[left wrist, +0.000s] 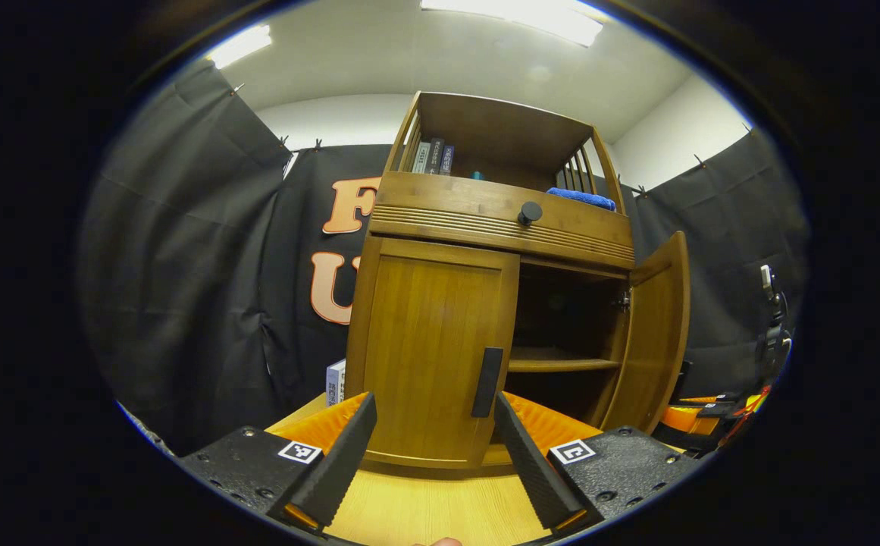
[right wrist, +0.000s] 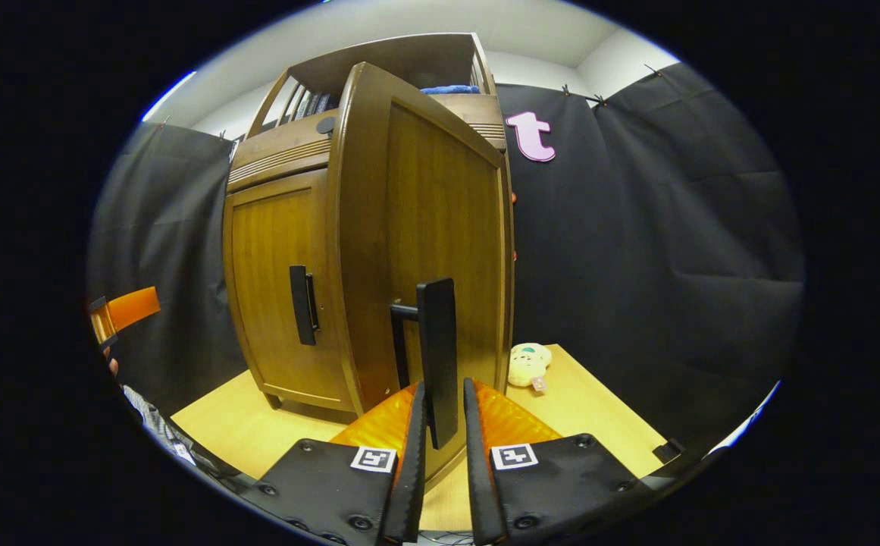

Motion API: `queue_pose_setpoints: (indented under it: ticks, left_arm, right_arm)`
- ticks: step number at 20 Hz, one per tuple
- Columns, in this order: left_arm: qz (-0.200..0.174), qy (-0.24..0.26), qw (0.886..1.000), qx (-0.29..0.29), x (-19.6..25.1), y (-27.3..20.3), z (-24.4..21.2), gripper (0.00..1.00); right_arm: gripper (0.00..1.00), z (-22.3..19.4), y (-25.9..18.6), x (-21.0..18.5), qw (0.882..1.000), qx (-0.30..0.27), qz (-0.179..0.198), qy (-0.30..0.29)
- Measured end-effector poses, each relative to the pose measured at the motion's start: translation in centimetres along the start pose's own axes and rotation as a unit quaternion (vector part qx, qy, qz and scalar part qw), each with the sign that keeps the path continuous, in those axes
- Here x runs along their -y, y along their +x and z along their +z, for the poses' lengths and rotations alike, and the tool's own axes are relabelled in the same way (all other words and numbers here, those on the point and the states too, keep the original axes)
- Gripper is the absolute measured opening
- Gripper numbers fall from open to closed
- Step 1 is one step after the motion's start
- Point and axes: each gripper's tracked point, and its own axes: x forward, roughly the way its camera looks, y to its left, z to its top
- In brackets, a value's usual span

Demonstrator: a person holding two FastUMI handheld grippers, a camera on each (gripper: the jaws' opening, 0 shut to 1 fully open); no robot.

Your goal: Open the right door of the double-door shoe cabinet with the right hand, and open the left door with the left hand.

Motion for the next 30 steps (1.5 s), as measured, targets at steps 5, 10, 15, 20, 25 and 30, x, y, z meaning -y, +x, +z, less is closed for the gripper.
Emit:
queue_pose_setpoints:
  ticks: [5,10,15,20,25,30]
  left_arm:
    - [0.001,0.003,1.000,0.000,-0.1,0.6,-0.3,0.91]
    - [-0.004,0.008,1.000,0.001,0.1,1.1,-0.3,0.91]
    - [-0.012,0.012,1.000,0.004,0.4,1.1,-0.1,0.92]
    - [-0.010,0.015,1.000,0.009,0.3,1.0,0.1,0.98]
    - [-0.022,0.010,1.000,0.006,1.2,1.5,-0.2,0.95]
    - [-0.036,-0.004,0.999,0.009,2.3,2.9,0.3,0.95]
  right_arm:
    - [0.35,-0.2,-0.8,2.9,0.999,0.003,-0.048,0.018]
    - [0.17,0.1,-1.1,7.9,0.996,0.012,-0.091,0.023]
    - [0.18,0.5,-1.0,10.5,0.995,0.004,-0.094,0.041]
    - [0.16,-1.2,-3.4,16.8,0.982,-0.005,-0.178,0.061]
    - [0.15,-0.8,-5.4,17.1,0.978,0.023,-0.192,0.081]
    - [0.16,1.2,-7.5,12.7,0.983,0.037,-0.169,0.058]
